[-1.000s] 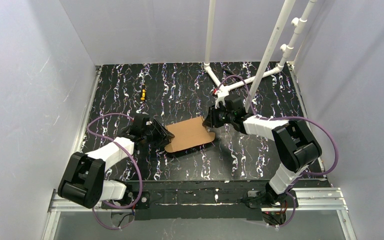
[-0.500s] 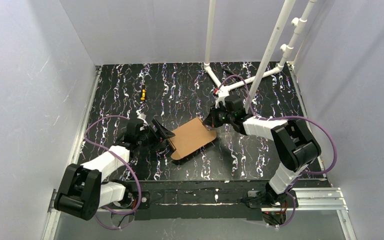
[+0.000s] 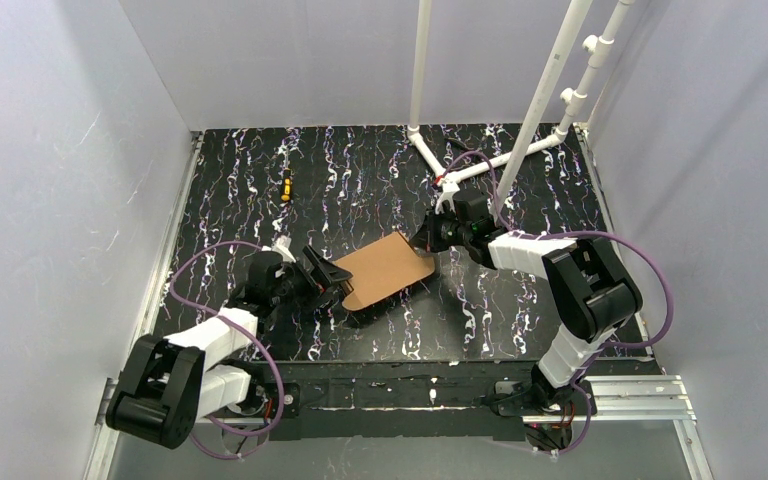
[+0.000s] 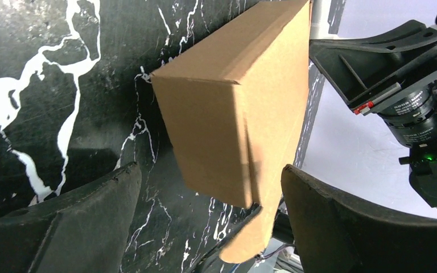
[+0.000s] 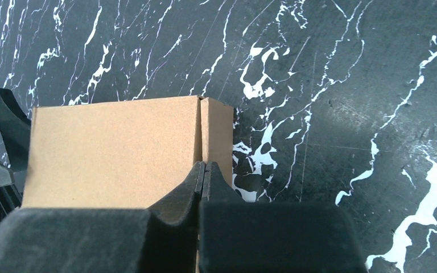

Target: Fold the paper box

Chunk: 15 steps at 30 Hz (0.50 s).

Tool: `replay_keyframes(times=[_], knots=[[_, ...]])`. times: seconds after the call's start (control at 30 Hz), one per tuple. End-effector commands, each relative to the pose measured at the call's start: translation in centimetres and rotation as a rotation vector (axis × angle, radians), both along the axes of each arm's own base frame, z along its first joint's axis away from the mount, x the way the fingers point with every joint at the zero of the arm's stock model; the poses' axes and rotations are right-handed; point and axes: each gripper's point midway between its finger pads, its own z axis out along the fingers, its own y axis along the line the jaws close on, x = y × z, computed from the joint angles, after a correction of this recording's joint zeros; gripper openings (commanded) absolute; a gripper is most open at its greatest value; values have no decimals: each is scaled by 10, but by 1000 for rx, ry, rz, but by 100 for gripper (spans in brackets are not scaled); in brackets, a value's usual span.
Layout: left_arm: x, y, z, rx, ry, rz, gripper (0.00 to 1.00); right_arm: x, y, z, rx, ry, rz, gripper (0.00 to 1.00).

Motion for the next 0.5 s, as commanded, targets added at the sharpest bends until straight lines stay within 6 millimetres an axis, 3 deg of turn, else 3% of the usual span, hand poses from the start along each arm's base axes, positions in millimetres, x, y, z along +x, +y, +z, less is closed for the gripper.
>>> replay_keyframes(times=[0.0,0.17,0.47], knots=[[9,-8,8,-64,-46,-19,92,2,-27,-33,-52,100,-112,1],[17,-16,11,-127,-63,-21,98,2,-28,-33,-46,108,-108,1],[27,-18,20,-166,-73,7,96,-1,-21,-28,-9,114,-72,1]])
